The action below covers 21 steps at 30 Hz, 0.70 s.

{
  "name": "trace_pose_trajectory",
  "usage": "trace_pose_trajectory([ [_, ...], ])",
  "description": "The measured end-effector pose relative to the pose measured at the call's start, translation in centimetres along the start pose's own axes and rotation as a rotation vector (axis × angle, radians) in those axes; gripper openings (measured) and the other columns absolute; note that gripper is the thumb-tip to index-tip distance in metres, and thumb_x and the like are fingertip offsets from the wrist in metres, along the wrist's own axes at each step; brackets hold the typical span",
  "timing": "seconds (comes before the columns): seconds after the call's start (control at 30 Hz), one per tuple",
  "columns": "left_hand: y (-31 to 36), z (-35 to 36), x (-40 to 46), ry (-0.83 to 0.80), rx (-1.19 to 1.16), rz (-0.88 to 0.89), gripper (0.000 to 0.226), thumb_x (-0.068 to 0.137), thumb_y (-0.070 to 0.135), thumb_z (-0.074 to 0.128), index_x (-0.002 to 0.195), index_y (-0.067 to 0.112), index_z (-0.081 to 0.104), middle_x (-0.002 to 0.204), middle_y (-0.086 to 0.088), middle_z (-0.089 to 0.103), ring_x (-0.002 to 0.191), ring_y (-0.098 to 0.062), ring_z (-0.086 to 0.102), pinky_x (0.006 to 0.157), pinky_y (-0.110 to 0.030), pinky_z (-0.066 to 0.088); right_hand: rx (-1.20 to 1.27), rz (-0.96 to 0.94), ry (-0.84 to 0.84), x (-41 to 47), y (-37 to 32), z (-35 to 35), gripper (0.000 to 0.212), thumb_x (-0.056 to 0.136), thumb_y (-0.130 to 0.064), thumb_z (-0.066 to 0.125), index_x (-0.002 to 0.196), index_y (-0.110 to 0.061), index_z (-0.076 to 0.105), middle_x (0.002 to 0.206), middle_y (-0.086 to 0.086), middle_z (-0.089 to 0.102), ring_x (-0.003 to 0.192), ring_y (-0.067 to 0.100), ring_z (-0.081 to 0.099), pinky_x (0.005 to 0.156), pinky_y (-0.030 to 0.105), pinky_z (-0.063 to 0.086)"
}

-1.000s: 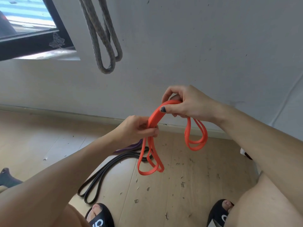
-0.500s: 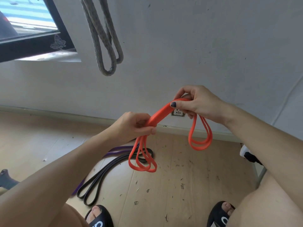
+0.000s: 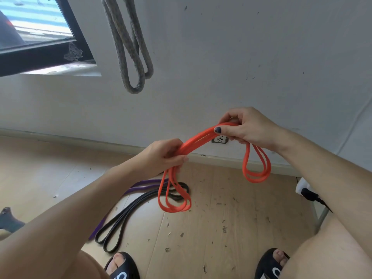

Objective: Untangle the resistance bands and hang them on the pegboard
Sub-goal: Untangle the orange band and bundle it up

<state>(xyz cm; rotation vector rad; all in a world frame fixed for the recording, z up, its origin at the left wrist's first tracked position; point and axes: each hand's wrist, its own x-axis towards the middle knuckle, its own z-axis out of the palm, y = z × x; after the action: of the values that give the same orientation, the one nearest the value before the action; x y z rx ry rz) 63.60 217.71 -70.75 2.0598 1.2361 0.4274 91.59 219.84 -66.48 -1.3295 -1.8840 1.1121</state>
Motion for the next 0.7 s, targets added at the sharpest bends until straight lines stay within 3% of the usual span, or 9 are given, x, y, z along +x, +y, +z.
trace_pose_trajectory([
  [0.17,-0.43,-0.26,-0.32,-0.089,0.088,-0.021,0.012,0.094,0.026,0.075,0.1,0.018,0.068,0.076,0.007,0.074,0.068,-0.007,0.073,0.072,-0.022,0.056,-0.075,0.051,-0.019,0.06,0.56,0.09,0.011,0.094,-0.024,0.074,0.099,-0.014,0.075,0.06,-0.007,0.064,0.045,-0.001,0.05,0.047,0.015,0.038],
  [0.33,-0.13,-0.95,-0.65,-0.1,-0.163,-0.045,0.018,0.096,0.023,0.07,0.11,0.01,0.068,0.098,-0.003,0.081,0.091,-0.024,0.078,0.09,-0.044,0.062,-0.074,0.07,-0.02,0.13,0.49,0.06,0.014,0.095,-0.022,0.072,0.101,-0.01,0.076,0.059,-0.009,0.063,0.046,-0.002,0.051,0.045,0.012,0.037],
  [0.57,-0.07,-0.5,-0.6,-0.189,-0.182,-0.039,0.012,0.103,0.012,0.059,0.11,0.008,0.068,0.098,-0.001,0.08,0.092,-0.019,0.076,0.085,-0.027,0.058,-0.052,0.016,0.0,-0.23,-0.32,0.15,0.013,0.095,-0.021,0.072,0.1,-0.01,0.077,0.061,-0.008,0.06,0.046,-0.002,0.052,0.047,0.01,0.038],
  [0.7,0.06,-0.47,-0.21,-0.207,-0.195,-0.031,0.013,0.103,0.012,0.06,0.112,0.008,0.069,0.101,-0.003,0.079,0.096,-0.022,0.076,0.091,-0.032,0.06,0.013,0.003,0.024,-0.18,-0.25,0.04,0.013,0.094,-0.023,0.073,0.097,-0.011,0.077,0.054,-0.011,0.055,0.046,0.002,0.046,0.047,0.019,0.036],
])
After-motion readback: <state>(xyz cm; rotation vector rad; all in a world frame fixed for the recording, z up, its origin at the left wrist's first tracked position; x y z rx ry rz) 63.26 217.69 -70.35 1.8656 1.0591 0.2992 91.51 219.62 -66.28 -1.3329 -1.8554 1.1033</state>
